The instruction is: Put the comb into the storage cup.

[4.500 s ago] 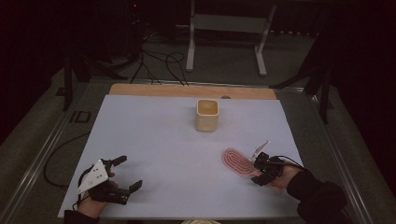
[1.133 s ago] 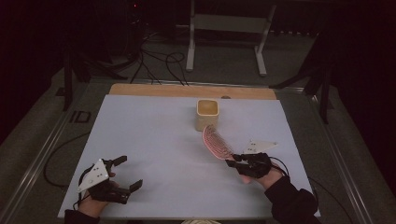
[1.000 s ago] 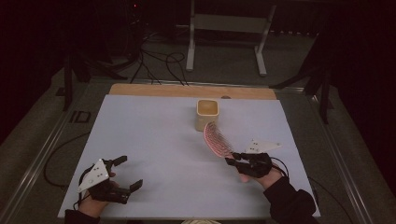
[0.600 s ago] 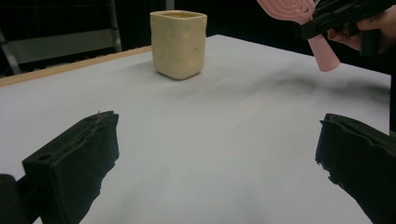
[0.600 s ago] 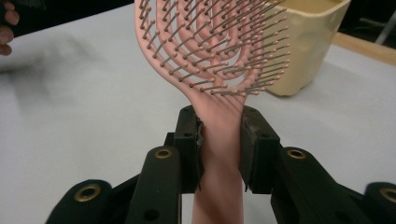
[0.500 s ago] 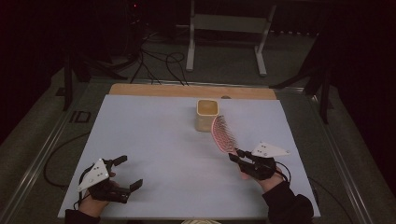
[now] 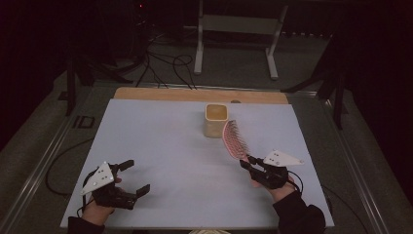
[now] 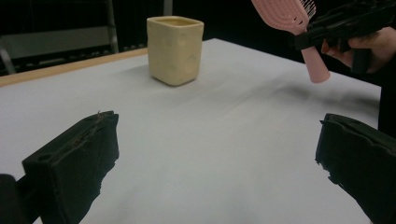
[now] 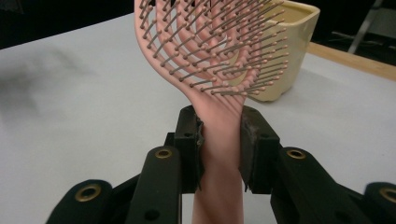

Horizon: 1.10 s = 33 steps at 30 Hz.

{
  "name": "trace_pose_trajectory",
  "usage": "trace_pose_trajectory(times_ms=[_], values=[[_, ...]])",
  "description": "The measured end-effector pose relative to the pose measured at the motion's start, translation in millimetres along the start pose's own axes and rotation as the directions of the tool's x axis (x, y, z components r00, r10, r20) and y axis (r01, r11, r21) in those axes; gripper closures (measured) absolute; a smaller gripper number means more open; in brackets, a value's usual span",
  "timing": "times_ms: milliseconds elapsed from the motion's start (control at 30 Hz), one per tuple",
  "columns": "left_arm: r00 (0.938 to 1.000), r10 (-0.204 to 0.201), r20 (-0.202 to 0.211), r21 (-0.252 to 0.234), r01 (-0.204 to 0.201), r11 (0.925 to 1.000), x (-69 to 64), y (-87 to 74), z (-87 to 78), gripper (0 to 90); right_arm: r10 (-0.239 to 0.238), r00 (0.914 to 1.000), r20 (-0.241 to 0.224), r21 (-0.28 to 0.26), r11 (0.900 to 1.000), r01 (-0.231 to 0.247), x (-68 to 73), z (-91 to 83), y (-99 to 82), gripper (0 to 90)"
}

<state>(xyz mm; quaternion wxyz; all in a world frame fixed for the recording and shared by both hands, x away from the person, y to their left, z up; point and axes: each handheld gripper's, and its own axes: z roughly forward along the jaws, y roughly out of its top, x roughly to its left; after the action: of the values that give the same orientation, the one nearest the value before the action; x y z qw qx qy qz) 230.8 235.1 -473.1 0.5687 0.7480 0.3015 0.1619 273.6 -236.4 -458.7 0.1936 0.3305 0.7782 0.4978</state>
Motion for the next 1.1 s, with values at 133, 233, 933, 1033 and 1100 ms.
trace_pose_trajectory(times_ms=[133,233,933,1033,1100], values=[[0.9999,0.01,-0.004,0.039,-0.01,0.9992,-0.1,12.9,2.6,0.1,-0.005,1.0,0.002,-0.004,1.0,0.005,1.5,-1.5,2.3,71.3],[0.9998,0.018,-0.001,0.062,-0.018,0.9979,-1.6,24.8,4.7,0.1,-0.003,1.0,0.002,-0.009,1.0,0.003,2.0,-2.5,3.0,71.3],[0.9945,0.029,0.101,0.035,-0.033,0.9988,-14.0,110.8,30.0,0.1,-0.001,1.0,0.008,-0.022,0.9998,0.001,2.6,-4.4,5.8,71.5],[0.9943,0.032,0.102,0.053,-0.037,0.9979,-17.6,124.2,38.0,0.2,0.007,1.0,0.001,-0.019,0.9998,-0.007,2.8,-3.7,5.8,71.5],[0.9943,0.027,0.103,0.056,-0.033,0.9979,-19.5,131.5,42.8,0.2,0.011,0.9999,0.006,-0.019,0.9998,-0.011,3.6,-3.5,6.0,71.6]])
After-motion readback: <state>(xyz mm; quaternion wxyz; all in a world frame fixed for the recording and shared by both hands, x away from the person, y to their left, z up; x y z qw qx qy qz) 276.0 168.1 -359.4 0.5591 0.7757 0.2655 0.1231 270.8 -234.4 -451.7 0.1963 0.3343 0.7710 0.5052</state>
